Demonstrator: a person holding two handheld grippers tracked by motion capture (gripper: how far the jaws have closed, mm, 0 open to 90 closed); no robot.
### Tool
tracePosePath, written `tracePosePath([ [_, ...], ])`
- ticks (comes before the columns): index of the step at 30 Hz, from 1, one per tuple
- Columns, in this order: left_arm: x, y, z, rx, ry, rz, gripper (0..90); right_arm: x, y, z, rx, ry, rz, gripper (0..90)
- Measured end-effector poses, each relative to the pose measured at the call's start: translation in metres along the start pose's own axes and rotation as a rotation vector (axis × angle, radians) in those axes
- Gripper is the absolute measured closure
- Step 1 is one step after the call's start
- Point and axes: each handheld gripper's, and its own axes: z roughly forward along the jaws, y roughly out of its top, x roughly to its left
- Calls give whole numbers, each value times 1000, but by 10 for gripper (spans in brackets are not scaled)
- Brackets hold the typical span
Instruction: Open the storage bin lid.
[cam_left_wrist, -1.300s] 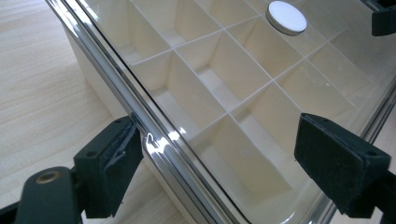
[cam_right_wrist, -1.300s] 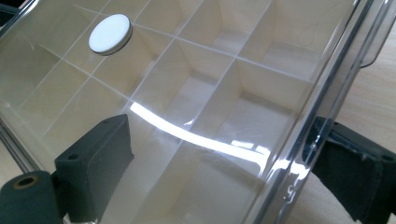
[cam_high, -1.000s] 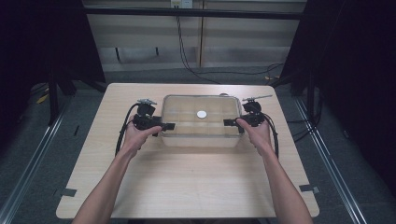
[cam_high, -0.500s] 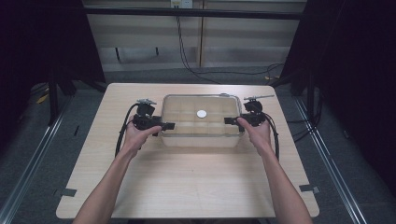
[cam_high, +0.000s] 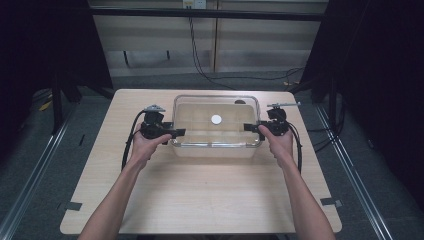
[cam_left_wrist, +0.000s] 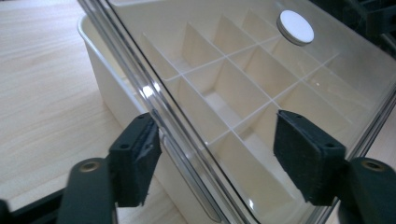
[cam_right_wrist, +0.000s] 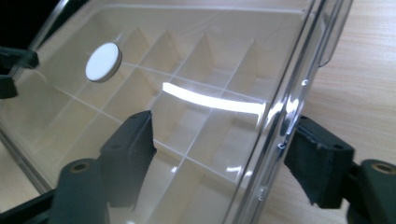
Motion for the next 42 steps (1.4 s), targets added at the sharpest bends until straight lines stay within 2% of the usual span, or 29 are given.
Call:
tracePosePath([
  [3, 1, 0, -3, -13, -4, 4, 391, -3, -1, -5, -27, 22, 10, 360],
  [8, -1, 1, -6, -31, 0, 9, 440, -2, 0, -9, -37, -6, -3, 428],
  [15, -3, 3, -10, -39, 14, 12, 478, -1, 1, -12, -46, -18, 6, 468],
  [19, -4, 4, -13, -54, 9, 4, 509, -1, 2, -16, -55, -9, 21, 508],
  [26, -7, 7, -20, -80, 14, 15, 557, 3, 4, -26, -65, -7, 21, 559],
  [30, -8, 8, -24, -92, -10, 21, 577, 6, 5, -31, -74, -8, 19, 575],
  [33, -10, 9, -26, -96, -4, 34, 588, 8, 4, -35, -84, -5, 23, 590],
  [36, -10, 9, -29, -118, -24, 22, 609, 7, 3, -37, -94, -1, 26, 601],
  [42, -13, 9, -33, -123, -16, 28, 639, 9, 3, -42, -104, 5, 22, 622],
])
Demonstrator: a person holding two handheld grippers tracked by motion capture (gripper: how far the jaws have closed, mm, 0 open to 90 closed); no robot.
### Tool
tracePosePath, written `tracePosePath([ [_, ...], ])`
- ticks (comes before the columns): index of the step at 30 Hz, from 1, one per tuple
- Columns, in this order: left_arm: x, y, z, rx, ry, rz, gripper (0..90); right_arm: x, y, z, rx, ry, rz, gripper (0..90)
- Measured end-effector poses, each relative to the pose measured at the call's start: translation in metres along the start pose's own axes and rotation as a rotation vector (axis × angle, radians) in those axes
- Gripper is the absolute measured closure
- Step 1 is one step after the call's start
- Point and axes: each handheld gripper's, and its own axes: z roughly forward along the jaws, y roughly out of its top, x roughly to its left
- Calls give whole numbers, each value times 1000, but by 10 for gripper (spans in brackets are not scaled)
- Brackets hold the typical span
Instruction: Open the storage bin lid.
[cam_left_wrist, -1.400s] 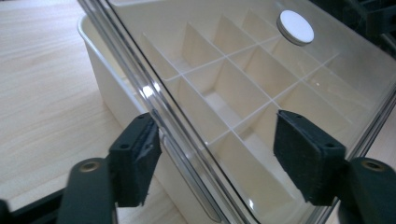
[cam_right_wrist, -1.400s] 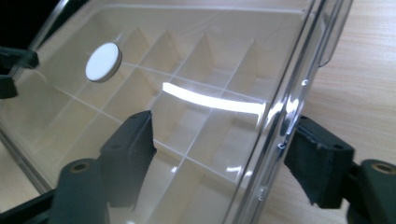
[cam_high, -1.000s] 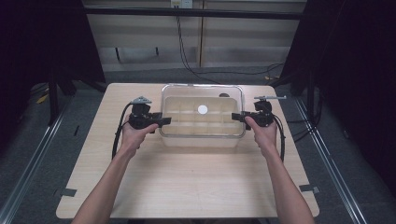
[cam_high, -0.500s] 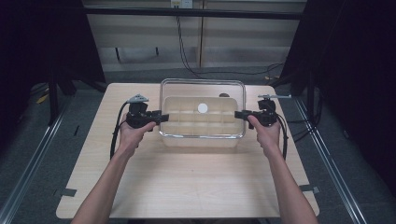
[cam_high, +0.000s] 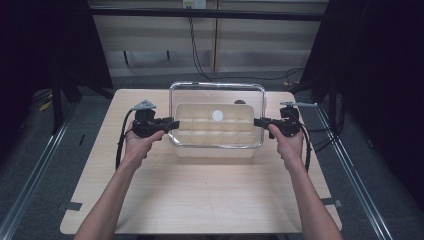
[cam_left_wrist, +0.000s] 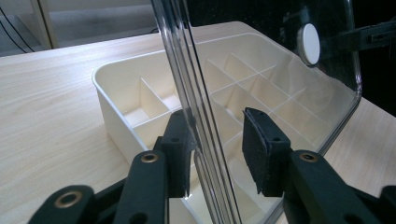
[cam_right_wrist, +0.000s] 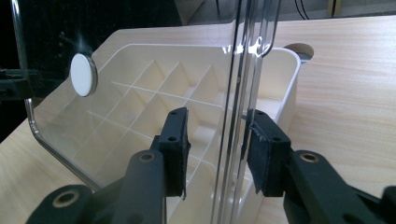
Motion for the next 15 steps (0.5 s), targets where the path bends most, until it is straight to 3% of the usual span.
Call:
tracePosePath([
  [15, -5, 2, -9, -2, 3, 21, 679, 3, -1, -11, -8, 22, 6, 668],
])
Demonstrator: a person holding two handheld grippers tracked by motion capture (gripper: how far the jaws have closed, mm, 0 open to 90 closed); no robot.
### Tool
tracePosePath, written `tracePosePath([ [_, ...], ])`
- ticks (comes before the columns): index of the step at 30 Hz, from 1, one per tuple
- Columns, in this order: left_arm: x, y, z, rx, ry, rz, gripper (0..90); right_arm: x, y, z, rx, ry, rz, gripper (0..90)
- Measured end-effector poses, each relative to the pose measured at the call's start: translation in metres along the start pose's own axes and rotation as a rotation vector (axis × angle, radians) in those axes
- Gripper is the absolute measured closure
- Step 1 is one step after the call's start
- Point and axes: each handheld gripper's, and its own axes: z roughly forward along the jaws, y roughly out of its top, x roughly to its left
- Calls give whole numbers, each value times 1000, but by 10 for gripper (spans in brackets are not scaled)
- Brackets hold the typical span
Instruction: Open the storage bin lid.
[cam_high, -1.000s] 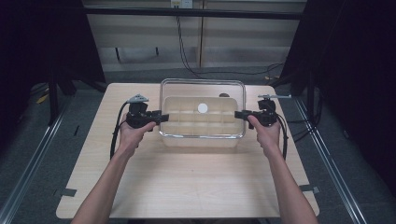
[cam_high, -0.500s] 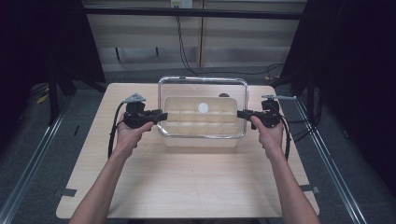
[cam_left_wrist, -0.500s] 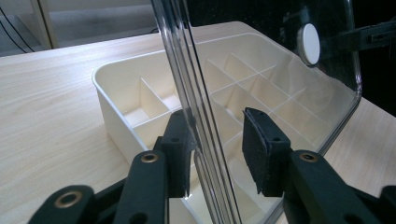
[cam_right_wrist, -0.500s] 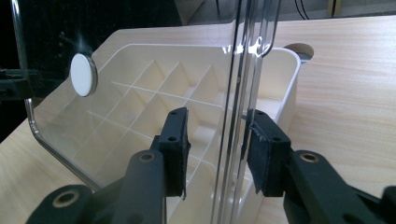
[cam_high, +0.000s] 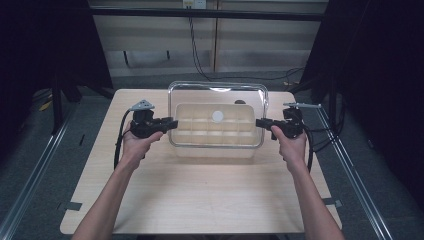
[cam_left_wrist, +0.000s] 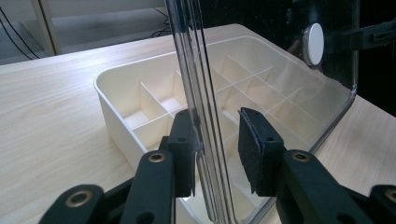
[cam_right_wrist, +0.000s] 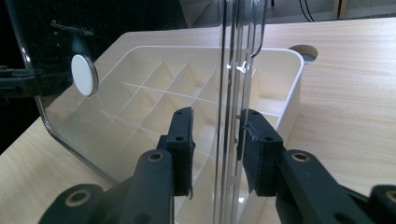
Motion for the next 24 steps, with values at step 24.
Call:
tracePosePath([
  [24, -3, -7, -9, -16, 0, -11, 685, 11, -1, -14, -49, 43, -46, 706],
])
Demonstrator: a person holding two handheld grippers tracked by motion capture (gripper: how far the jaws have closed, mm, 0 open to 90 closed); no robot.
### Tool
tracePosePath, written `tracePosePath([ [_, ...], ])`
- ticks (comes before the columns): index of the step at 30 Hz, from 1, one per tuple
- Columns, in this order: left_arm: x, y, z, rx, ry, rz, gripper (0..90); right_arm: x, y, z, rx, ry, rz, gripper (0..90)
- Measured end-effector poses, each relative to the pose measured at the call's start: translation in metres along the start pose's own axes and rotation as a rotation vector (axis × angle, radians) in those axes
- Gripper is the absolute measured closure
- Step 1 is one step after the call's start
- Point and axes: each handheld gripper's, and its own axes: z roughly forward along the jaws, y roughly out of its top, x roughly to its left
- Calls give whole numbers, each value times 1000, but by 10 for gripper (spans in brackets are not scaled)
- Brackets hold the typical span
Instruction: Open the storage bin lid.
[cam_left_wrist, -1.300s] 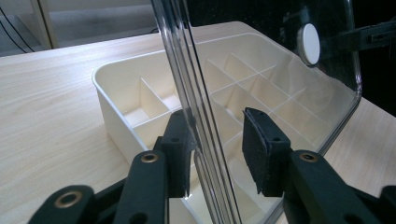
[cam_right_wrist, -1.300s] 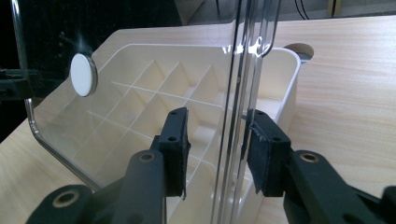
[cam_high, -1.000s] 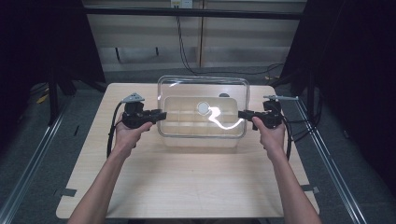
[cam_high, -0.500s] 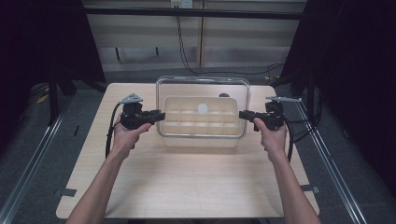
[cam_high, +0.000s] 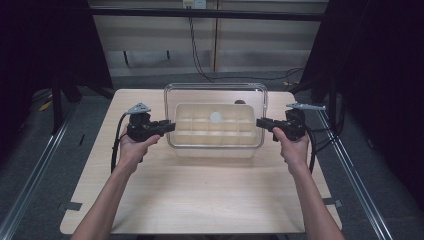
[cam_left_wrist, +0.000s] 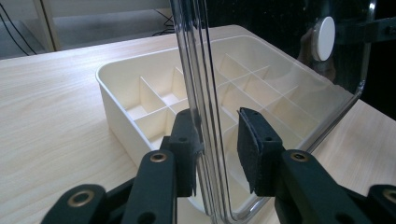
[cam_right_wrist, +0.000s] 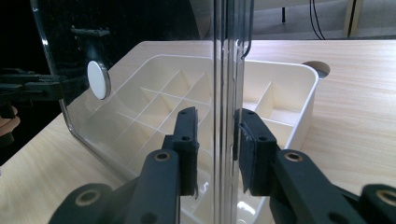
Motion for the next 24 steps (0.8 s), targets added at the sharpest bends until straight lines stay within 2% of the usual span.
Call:
tracePosePath([
  [13, -7, 1, -8, -28, -5, 15, 689, 2, 1, -7, -27, 17, 2, 709],
  [20, -10, -4, -11, -47, -19, 2, 692, 5, 0, -14, -41, 24, -12, 716],
  [24, -12, -5, -12, -47, -20, 2, 693, 5, -3, -16, -46, 30, -4, 717],
])
